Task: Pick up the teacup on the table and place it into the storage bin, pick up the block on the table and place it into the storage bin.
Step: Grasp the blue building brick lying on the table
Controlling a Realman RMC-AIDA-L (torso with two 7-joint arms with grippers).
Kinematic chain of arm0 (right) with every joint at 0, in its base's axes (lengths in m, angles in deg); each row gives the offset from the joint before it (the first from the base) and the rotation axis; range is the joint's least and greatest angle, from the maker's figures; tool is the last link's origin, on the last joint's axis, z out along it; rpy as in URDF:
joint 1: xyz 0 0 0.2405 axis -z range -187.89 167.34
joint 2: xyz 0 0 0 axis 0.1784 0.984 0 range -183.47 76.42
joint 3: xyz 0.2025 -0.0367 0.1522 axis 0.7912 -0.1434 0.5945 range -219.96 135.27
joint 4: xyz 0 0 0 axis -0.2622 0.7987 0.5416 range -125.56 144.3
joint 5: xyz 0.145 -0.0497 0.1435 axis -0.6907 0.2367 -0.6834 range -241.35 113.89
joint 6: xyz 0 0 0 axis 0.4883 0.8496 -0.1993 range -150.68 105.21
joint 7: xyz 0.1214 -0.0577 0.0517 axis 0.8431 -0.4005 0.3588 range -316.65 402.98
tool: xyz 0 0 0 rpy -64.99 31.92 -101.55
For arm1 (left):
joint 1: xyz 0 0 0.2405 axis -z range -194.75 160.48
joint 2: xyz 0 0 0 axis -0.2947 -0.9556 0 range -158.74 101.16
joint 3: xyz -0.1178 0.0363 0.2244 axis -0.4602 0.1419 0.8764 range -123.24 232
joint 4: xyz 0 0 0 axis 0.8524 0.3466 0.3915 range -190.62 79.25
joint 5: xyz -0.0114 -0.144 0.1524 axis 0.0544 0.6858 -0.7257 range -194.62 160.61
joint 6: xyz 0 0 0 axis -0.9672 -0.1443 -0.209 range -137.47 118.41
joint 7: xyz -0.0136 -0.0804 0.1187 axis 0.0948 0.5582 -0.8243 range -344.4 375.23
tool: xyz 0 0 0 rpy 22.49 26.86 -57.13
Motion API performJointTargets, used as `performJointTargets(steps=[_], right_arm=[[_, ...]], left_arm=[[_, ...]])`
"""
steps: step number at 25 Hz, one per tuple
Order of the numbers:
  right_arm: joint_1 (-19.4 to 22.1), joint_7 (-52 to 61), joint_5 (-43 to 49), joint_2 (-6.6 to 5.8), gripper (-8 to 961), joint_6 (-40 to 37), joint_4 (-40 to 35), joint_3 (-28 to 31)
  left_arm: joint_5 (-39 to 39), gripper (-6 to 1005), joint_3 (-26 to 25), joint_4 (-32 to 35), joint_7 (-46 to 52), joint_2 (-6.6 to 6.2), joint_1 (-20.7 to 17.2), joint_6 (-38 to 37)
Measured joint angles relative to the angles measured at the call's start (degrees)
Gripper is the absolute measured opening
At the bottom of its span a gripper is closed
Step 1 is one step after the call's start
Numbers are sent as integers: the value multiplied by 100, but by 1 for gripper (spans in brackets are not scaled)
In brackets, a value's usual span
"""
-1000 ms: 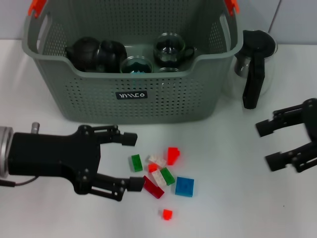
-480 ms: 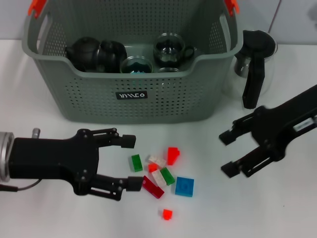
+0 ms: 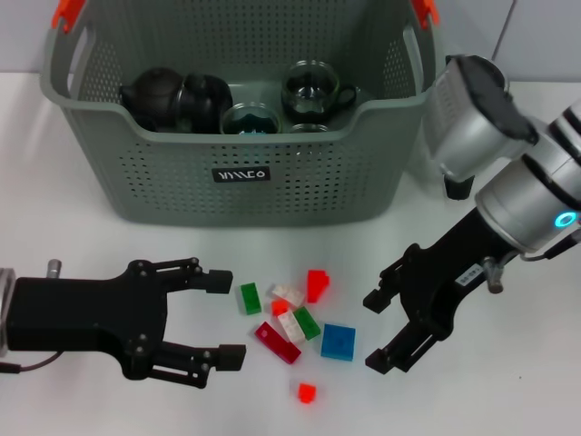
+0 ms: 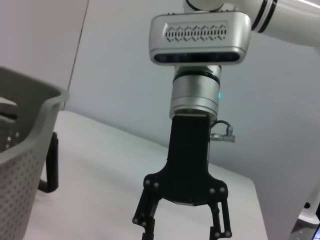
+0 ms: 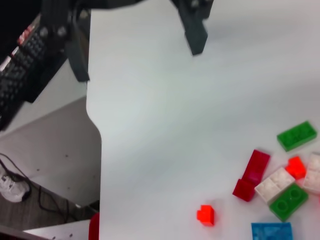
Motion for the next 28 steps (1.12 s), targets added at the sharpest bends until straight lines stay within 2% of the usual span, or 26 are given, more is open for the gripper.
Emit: performJointTargets(steps=[4, 11, 18, 28], right_arm=[[-70, 79, 8, 7, 881, 277, 175, -217], [-151, 320, -27, 44, 881, 1033, 326, -970], [-288, 355, -430, 70, 881, 1655, 645, -1686], [-366, 594, -691, 90, 881, 2238, 817, -2477]], left_arm=[[-29, 948, -50, -4, -28, -1, -15, -4], [-32, 947, -43, -44, -53, 6, 29, 15], [1, 947, -53, -53, -57, 7, 36, 45], [-26, 948, -119, -175, -171, -10, 62, 70]])
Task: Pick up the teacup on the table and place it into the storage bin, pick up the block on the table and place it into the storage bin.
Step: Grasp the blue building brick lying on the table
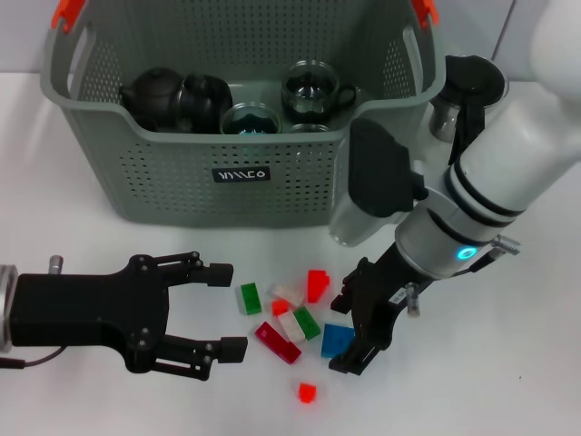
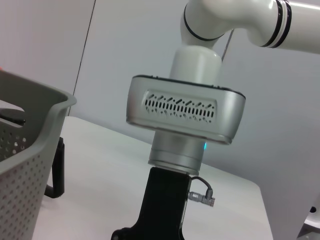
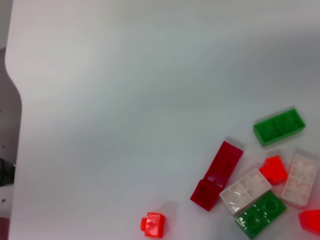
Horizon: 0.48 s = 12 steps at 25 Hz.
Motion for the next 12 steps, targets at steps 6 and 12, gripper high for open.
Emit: performJointTargets(steps=[6, 12], right_arm=[[-9, 145, -65, 8, 881, 225, 0, -350], [-51, 379, -70, 11, 881, 387, 0, -649]], left_arm=[[-7, 947, 0, -5, -51, 0, 1, 2], [-8, 948, 0, -13, -82, 0, 1, 2]])
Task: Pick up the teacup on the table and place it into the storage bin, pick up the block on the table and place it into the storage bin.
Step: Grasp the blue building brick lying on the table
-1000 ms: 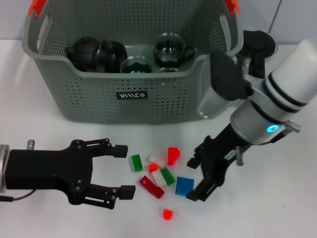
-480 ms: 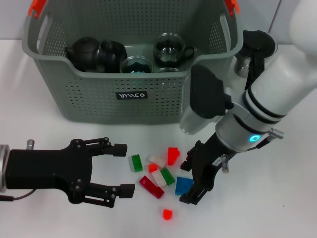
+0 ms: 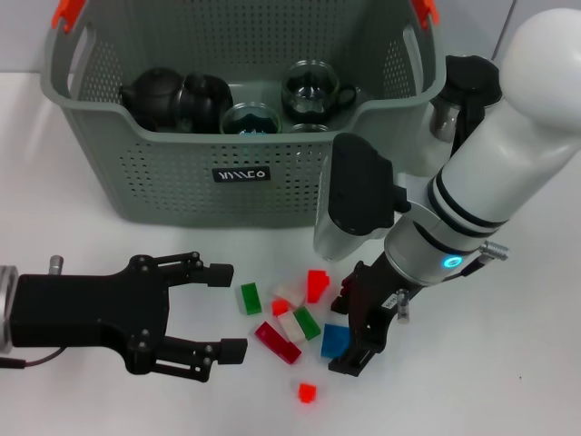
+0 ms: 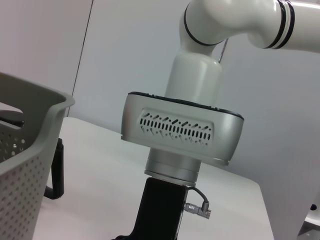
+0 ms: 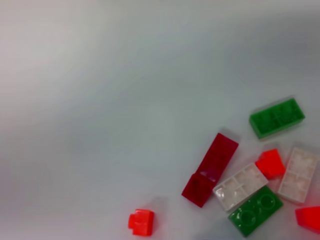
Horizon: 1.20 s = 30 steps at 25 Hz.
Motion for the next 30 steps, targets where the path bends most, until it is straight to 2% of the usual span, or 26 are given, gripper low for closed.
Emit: performJointTargets(steps=[24, 30], right_arm=[[-113, 388, 34, -5, 811, 295, -72, -583], [-133, 447, 34, 1, 660, 305, -100, -686]], left_arm=[[0, 947, -17, -143, -96, 0, 26, 14], [0, 948, -17, -143, -96, 0, 9, 52]])
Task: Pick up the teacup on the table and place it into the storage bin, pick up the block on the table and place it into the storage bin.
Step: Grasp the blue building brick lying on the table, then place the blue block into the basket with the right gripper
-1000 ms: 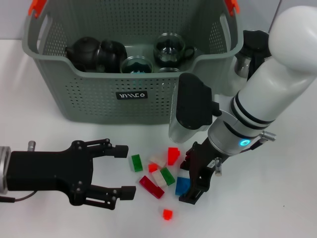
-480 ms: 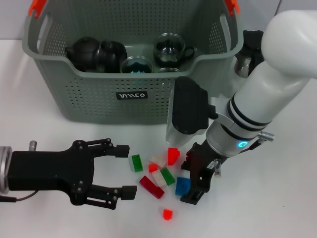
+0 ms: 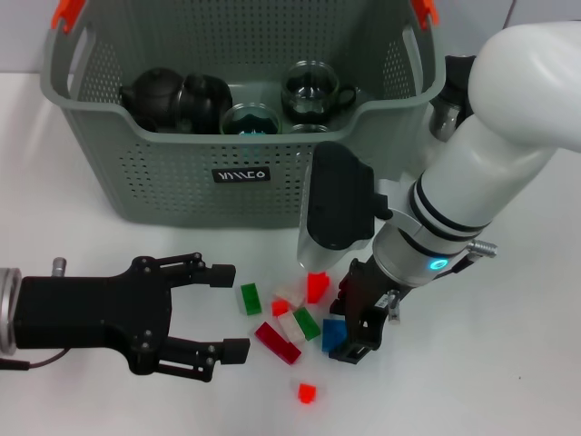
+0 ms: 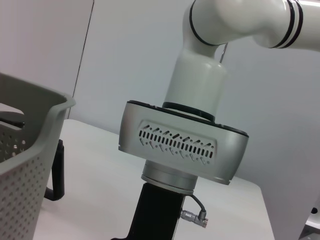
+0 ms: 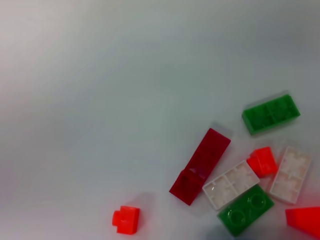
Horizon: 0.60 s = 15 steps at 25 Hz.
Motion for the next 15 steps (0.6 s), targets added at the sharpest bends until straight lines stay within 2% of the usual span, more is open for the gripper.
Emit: performJointTargets(steps=[6, 15], right_arm=[[-21, 155, 1, -3, 599, -26, -54, -67], [104, 373, 104, -54, 504, -295, -636, -64]], left_arm=[[-8, 945, -32, -111, 0, -34, 44, 18], [-18, 941, -62, -139, -10, -52, 63, 17]])
